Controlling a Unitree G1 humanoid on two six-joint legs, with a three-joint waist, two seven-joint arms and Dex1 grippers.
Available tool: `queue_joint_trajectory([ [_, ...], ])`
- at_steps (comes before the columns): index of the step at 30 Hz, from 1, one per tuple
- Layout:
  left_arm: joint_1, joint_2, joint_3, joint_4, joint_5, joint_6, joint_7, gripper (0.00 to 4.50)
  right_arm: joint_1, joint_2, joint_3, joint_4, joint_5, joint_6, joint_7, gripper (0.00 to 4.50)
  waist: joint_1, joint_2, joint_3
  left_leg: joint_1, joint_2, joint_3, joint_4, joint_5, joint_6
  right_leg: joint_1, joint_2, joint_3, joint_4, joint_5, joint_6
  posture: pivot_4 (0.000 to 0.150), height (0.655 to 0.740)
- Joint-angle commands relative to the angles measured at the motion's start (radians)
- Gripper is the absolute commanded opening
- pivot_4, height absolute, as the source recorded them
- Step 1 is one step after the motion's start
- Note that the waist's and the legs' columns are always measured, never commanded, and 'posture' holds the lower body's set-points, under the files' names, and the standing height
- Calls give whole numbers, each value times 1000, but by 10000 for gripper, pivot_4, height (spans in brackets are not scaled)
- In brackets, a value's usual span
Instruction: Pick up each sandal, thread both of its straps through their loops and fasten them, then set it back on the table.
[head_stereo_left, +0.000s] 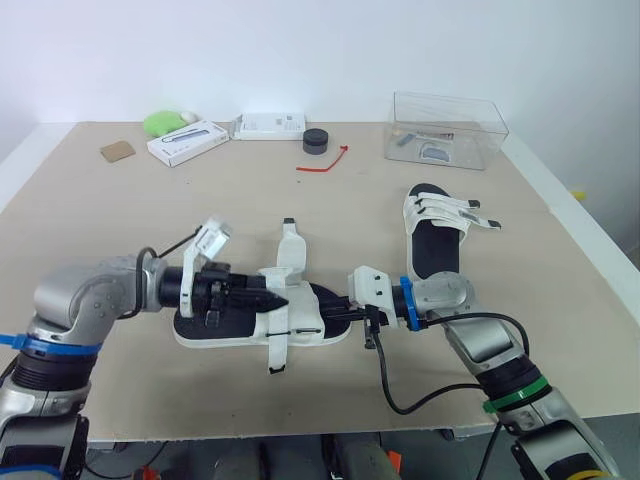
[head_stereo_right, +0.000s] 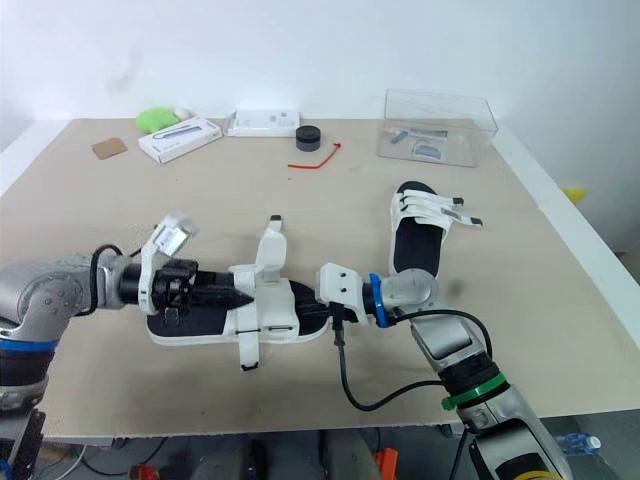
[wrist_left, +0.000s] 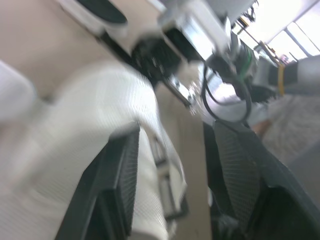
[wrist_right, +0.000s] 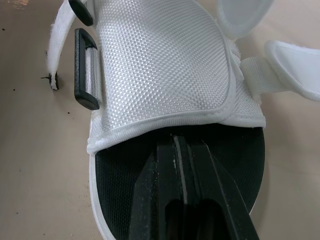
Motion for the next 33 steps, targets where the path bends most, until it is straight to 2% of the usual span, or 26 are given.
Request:
queue_joint_trajectory([
  [1, -11, -14, 9, -10, -10, -9, 13, 24803, -6, -6, 7, 19, -24, 2, -1, 0, 0, 0, 0, 0, 0, 0, 0, 0, 0, 0, 0, 0, 0, 1, 2, 1500, 7400],
  [3, -3, -17, -2, -16, -9, -5, 13, 24803, -9, -5, 6, 22, -26, 1, 0, 0, 0, 0, 0, 0, 0, 0, 0, 0, 0, 0, 0, 0, 0, 1, 2, 1500, 7400],
  [4, 10, -14, -13, -25, -4, -7, 8, 22488, -7, -5, 6, 21, -26, 1, -1, 0, 0, 0, 0, 0, 0, 0, 0, 0, 0, 0, 0, 0, 0, 1, 2, 1500, 7400],
  [6, 30, -3, -30, -36, 6, -11, -2, 16975, -4, -6, 5, 19, -27, 2, -1, 0, 0, 0, 0, 0, 0, 0, 0, 0, 0, 0, 0, 0, 0, 1, 2, 1500, 7400],
  [10, 75, 13, -43, -72, 0, -11, -13, 545, 5, -9, 4, 9, -27, 6, -3, 0, 0, 0, 0, 0, 0, 0, 0, 0, 0, 0, 0, 0, 0, 1, 1, 1500, 7400],
  [20, 109, 42, -23, -140, -24, 7, 6, 545, -2, -1, 7, 19, -28, 4, -2, 0, 0, 0, 0, 0, 0, 0, 0, 0, 0, 0, 0, 0, 0, -1, -1, 1500, 7400],
  [24, 126, 125, -3, -174, -61, 41, -38, 545, -6, 4, 9, 26, -29, 0, 0, 0, -5, 0, 0, 0, 1, 0, 0, 0, 0, 0, 1, 0, 0, -1, -1, 1500, 7400],
  [28, 166, 212, 10, -218, -63, 25, -73, 10803, -11, 7, 10, 34, -30, -5, 4, 0, -6, 0, 0, 0, 2, -1, -2, 0, 0, -1, 1, -1, 0, -1, -1, 1500, 7400],
  [29, 173, 227, 17, -228, -67, 22, -78, 17923, -11, 7, 11, 35, -30, -6, 5, 0, -6, 0, 0, 0, 1, -1, -2, 0, 0, -1, 1, -1, 0, -3, -4, 1500, 7400],
  [30, 180, 238, 32, -238, -73, 20, -77, 17923, -11, 7, 11, 37, -29, -7, 6, 0, -5, 0, 0, 0, 1, -1, -2, 0, 0, -1, 1, -1, 0, -3, -4, 1500, 7400],
  [33, 200, 271, 75, -263, -94, 21, -77, 30549, -14, 8, 14, 42, -30, -11, 10, 0, -5, -1, 0, 0, 1, 0, -2, 0, 0, -1, 0, -1, 0, -3, -4, 1500, 7400],
])
